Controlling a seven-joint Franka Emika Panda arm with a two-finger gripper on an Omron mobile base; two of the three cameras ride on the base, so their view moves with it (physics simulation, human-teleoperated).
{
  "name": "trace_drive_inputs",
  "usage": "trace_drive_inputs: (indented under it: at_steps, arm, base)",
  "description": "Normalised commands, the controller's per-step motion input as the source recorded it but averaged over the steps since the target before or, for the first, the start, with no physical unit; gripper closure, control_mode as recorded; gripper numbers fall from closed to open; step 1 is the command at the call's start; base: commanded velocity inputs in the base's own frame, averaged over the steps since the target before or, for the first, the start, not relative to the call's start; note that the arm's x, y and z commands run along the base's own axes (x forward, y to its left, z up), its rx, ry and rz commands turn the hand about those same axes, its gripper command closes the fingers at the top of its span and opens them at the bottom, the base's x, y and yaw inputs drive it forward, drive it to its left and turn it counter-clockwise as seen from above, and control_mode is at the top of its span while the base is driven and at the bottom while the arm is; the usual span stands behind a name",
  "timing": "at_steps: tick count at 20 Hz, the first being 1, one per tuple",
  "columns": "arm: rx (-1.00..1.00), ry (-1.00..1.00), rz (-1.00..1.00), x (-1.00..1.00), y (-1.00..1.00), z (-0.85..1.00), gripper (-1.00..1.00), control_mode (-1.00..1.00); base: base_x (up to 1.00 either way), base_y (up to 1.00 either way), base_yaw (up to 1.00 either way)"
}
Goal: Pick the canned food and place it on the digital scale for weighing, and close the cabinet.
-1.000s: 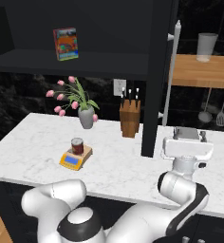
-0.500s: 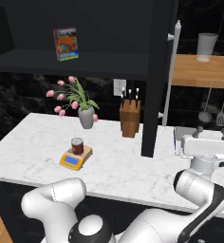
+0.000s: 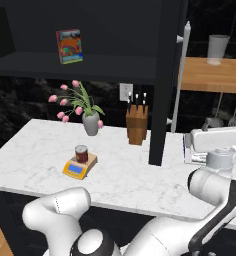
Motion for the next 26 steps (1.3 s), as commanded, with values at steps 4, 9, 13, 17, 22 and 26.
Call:
trace_drive_inputs:
  at_steps: [4,9,13,17,22,26]
  arm:
    - [-0.29,0.00,0.00,-0.42,0.79,0.36,-1.00,-1.00]
    - [-0.38,0.00,0.00,-0.55,1.00,0.12,-1.00,-1.00]
    - [-0.43,0.00,-0.05,-0.46,1.00,0.04,-1.00,-1.00]
    - [-0.40,-0.02,-0.10,-0.23,1.00,0.37,-1.00,-1.00]
    - [-0.40,-0.05,-0.13,-0.05,1.00,0.43,-1.00,-1.00]
    - [-0.36,-0.02,-0.24,0.00,1.00,0.27,-1.00,-1.00]
  base:
    - [0.00,0.00,0.00]
    - [0.00,0.00,0.00]
    - [0.00,0.00,0.00]
    - [0.00,0.00,0.00]
    - [0.00,0.00,0.00]
    - [0.00,0.00,0.00]
